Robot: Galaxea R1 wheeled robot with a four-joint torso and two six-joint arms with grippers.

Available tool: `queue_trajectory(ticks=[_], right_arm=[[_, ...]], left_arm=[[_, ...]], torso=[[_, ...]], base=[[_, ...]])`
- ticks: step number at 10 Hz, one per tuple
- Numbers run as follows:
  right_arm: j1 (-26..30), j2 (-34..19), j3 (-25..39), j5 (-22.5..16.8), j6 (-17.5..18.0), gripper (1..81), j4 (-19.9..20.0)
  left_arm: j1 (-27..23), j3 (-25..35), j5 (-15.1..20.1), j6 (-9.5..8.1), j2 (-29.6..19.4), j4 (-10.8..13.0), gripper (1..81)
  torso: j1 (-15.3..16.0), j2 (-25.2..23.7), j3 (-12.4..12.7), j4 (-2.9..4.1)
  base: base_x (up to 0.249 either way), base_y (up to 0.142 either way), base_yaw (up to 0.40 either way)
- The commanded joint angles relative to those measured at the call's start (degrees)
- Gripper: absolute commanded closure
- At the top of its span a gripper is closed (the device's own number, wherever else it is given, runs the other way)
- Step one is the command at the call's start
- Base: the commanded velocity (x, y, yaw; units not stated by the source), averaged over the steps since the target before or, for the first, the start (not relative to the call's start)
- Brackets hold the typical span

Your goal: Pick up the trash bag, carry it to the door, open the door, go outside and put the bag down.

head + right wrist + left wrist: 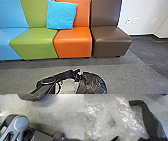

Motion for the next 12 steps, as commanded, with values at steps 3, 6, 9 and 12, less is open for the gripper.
queue_trajectory(ticks=[3,6,9,12], right_arm=[[4.38,-2.86,0.85,-3.75,-0.06,1.0,2.05],[4.73,-3.04,0.84,-3.84,0.47,1.0,1.97],[4.73,-3.21,0.93,-3.84,0.47,1.0,1.97],[4.73,-3.3,1.2,-3.84,0.47,1.0,1.97]], left_arm=[[-7.62,0.28,2.65,-0.16,-0.53,-0.38,1.0],[-4.98,-1.66,1.33,0.46,-0.27,-0.3,1.0],[-3.66,-1.66,0.28,0.37,-0.1,1.64,1.0],[-3.65,-1.66,0.45,0.37,-0.27,2.5,1.0]], torso=[[0.0,0.0,-8.96,0.0],[0.04,0.05,-7.04,0.0],[0.04,0.06,-11.72,0.0],[0.06,0.06,-9.42,0.0]], base=[[0.0,0.0,0.0],[0.0,0.0,0.0],[0.0,0.0,0.0],[0.0,0.0,0.0]])
